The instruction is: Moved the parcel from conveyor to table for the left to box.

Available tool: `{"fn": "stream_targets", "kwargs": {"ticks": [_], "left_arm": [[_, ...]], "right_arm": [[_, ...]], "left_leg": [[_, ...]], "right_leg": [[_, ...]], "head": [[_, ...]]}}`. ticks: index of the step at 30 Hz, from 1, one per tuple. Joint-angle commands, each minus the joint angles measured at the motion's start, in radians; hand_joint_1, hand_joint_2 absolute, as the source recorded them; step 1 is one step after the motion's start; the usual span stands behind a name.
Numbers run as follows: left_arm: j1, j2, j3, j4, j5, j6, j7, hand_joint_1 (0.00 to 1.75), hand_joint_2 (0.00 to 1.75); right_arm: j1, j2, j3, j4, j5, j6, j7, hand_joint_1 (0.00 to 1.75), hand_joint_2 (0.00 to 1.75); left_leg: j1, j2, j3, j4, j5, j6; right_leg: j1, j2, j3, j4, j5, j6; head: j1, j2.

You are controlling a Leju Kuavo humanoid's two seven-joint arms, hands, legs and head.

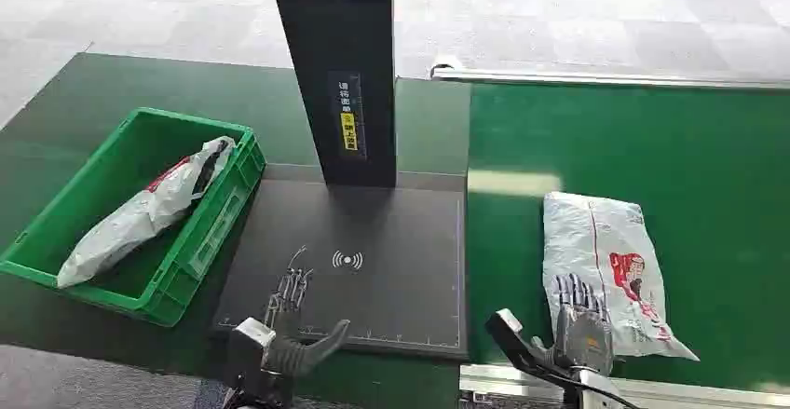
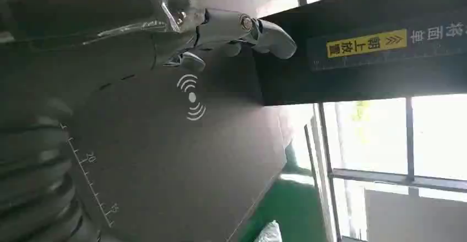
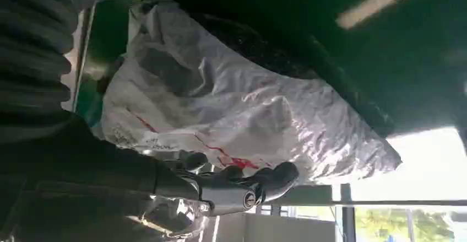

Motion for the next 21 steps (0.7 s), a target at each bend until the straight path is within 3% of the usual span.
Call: {"fn": "stream_targets", "kwargs": {"ticks": [1, 6, 20, 21], "left_arm": [[-0.014, -0.005, 0.017, 0.031, -0.005, -0.005, 0.015, 0.00, 1.75], [-0.023, -0.006, 0.021, 0.045, -0.010, -0.013, 0.016, 0.00, 1.75], [-0.026, 0.002, 0.016, 0.056, -0.010, -0.013, 0.014, 0.00, 1.75], [-0.025, 0.004, 0.015, 0.056, -0.008, -0.012, 0.013, 0.00, 1.75]], "right_arm": [[0.031, 0.020, -0.072, 0.003, 0.026, 0.030, 0.049, 0.00, 1.75], [0.080, 0.032, -0.126, -0.092, 0.030, 0.069, 0.048, 0.00, 1.75], [0.091, 0.048, -0.181, -0.084, 0.035, 0.077, 0.038, 0.00, 1.75], [0.090, 0.053, -0.189, -0.082, 0.036, 0.087, 0.032, 0.14, 1.75]], "left_leg": [[0.000, 0.000, 0.000, -0.001, 0.000, 0.000], [-0.001, -0.002, 0.000, 0.000, 0.001, 0.000], [0.000, -0.001, 0.001, -0.001, 0.000, 0.000], [0.000, -0.001, 0.001, -0.001, 0.000, 0.000]], "right_leg": [[0.000, -0.001, 0.001, -0.001, 0.000, 0.000], [-0.001, -0.003, 0.001, 0.000, 0.000, 0.000], [0.000, -0.002, 0.002, -0.001, 0.000, -0.001], [0.000, -0.002, 0.001, -0.001, 0.000, 0.000]], "head": [[0.000, 0.000], [0.000, 0.000], [0.000, 0.000], [0.000, 0.000]]}}
